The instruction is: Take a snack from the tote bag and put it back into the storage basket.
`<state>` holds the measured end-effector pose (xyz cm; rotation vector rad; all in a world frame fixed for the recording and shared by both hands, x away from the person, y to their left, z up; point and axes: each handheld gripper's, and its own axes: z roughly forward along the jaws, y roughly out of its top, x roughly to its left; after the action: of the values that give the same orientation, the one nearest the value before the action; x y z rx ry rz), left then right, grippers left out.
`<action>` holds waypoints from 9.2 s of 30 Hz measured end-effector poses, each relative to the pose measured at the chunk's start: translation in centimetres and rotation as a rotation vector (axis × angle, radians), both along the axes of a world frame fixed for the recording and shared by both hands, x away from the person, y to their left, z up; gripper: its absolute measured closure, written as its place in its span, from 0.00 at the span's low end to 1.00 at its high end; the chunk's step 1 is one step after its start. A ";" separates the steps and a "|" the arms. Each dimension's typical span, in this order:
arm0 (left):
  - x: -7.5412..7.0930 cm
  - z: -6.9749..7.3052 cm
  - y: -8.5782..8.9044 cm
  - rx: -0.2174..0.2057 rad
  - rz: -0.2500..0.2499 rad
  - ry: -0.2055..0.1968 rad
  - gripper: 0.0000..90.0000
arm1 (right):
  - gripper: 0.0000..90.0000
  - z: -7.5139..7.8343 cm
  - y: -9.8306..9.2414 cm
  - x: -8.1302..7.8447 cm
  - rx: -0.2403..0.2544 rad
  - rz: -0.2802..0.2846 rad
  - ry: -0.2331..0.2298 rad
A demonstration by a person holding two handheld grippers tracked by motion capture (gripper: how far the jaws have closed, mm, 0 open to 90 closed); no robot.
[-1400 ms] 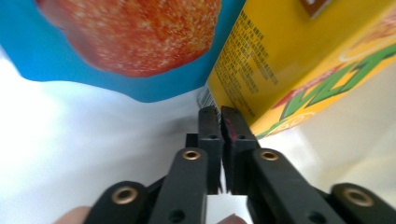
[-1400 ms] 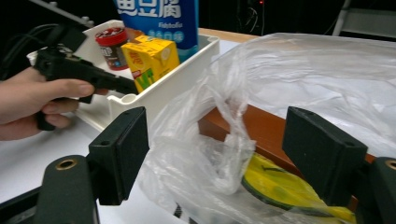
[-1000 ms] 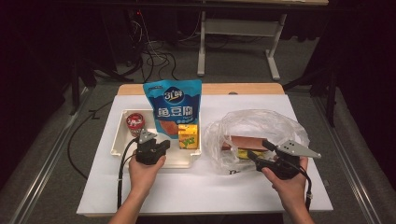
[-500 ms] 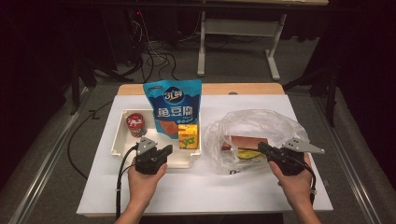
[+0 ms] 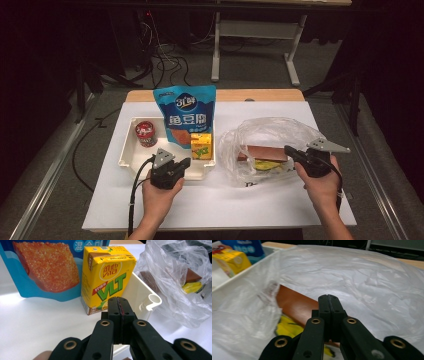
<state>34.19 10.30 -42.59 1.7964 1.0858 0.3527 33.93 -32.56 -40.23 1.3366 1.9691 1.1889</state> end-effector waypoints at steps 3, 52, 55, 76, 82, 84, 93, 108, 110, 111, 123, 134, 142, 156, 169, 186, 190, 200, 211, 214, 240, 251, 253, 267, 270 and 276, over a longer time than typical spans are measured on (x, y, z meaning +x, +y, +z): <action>0.1 -0.1 0.0 0.003 -0.003 0.002 1.00 | 1.00 -0.4 -0.6 1.0 -0.016 -0.012 0.015; 0.2 -0.7 0.4 -0.009 -0.010 0.010 0.96 | 1.00 -3.3 -1.6 4.3 -0.089 -0.027 0.117; 0.2 -0.6 0.5 -0.016 -0.013 0.003 0.91 | 1.00 -3.3 -1.7 3.6 -0.081 -0.021 0.117; -0.3 0.4 -0.6 -0.072 -0.081 -0.032 0.32 | 0.73 -3.1 -2.1 0.5 -0.013 0.075 0.084; -0.3 0.4 -0.8 -0.060 -0.091 -0.029 0.27 | 0.47 -3.0 -1.6 0.5 -0.023 0.164 0.067; -0.3 0.4 -0.8 -0.060 -0.090 -0.029 0.27 | 0.42 -3.0 -1.2 0.5 -0.030 0.187 0.075; -0.3 0.3 -0.9 -0.053 -0.092 -0.024 0.27 | 0.31 -3.7 -0.3 1.3 -0.071 0.230 0.114; -0.4 0.3 -1.0 -0.054 -0.095 -0.020 0.29 | 0.30 -4.8 0.2 1.5 -0.122 0.265 0.151; -0.3 0.3 -1.0 -0.055 -0.096 -0.020 0.29 | 0.30 -5.2 0.4 1.6 -0.147 0.266 0.158; -0.3 0.3 -1.0 -0.054 -0.096 -0.019 0.29 | 0.30 -5.3 0.5 1.7 -0.149 0.265 0.163; -0.3 0.2 -1.1 -0.048 -0.096 -0.015 0.30 | 0.30 -7.1 1.1 2.0 -0.233 0.245 0.222; -0.3 0.2 -0.9 -0.053 -0.093 -0.015 0.30 | 0.22 -5.4 0.1 1.2 -0.155 0.237 0.176; -0.3 0.2 -1.0 -0.051 -0.096 -0.015 0.30 | 0.34 -4.4 -0.9 0.9 -0.110 0.246 0.108; -0.3 0.1 -1.1 -0.050 -0.101 -0.012 0.31 | 0.31 -5.8 -0.1 2.0 -0.148 0.273 0.120; -0.3 0.1 -1.1 -0.049 -0.098 -0.014 0.32 | 0.48 -5.6 0.3 1.4 -0.180 0.313 0.081; -0.9 0.0 -2.8 -0.045 -0.156 -0.012 0.42 | 0.49 -5.0 -1.0 -0.2 -0.154 0.306 0.066; -0.9 -0.1 -2.6 -0.047 -0.160 -0.015 0.45 | 0.47 -5.2 -1.1 -0.3 -0.149 0.305 0.083; -0.8 -0.1 -2.3 -0.058 -0.152 -0.008 0.45 | 0.40 -3.8 0.3 0.5 -0.163 0.256 0.052; -0.8 -0.1 -2.4 -0.061 -0.159 -0.007 0.45 | 0.44 -5.7 1.4 2.3 -0.192 0.271 0.163; -0.9 -0.1 -2.5 -0.061 -0.161 -0.007 0.46 | 0.48 -5.8 1.5 2.3 -0.197 0.277 0.164; -1.7 -2.2 -10.9 0.057 -0.121 0.009 0.53 | 0.49 -4.7 0.9 -0.1 -0.199 0.360 0.105; -0.5 -5.1 -12.6 0.156 -0.070 0.127 0.84 | 0.49 -4.8 0.7 -0.3 -0.186 0.373 0.105; -0.7 -5.6 -12.7 0.159 -0.076 0.117 0.95 | 0.49 -4.8 0.7 -0.3 -0.186 0.375 0.100; -0.2 -5.9 -11.9 0.091 -0.088 0.154 1.00 | 0.48 -5.6 -1.9 0.2 -0.190 0.290 0.149; -0.1 -5.9 -11.8 0.083 -0.087 0.159 1.00 | 0.46 -5.5 -2.3 0.2 -0.152 0.269 0.155; -0.1 -5.9 -11.8 0.076 -0.087 0.164 1.00 | 0.46 -5.1 -2.4 0.3 -0.170 0.200 0.128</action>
<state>34.10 -1.47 -48.53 1.9606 1.1151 0.1990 34.25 -34.95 -45.38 1.1779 2.2840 1.0157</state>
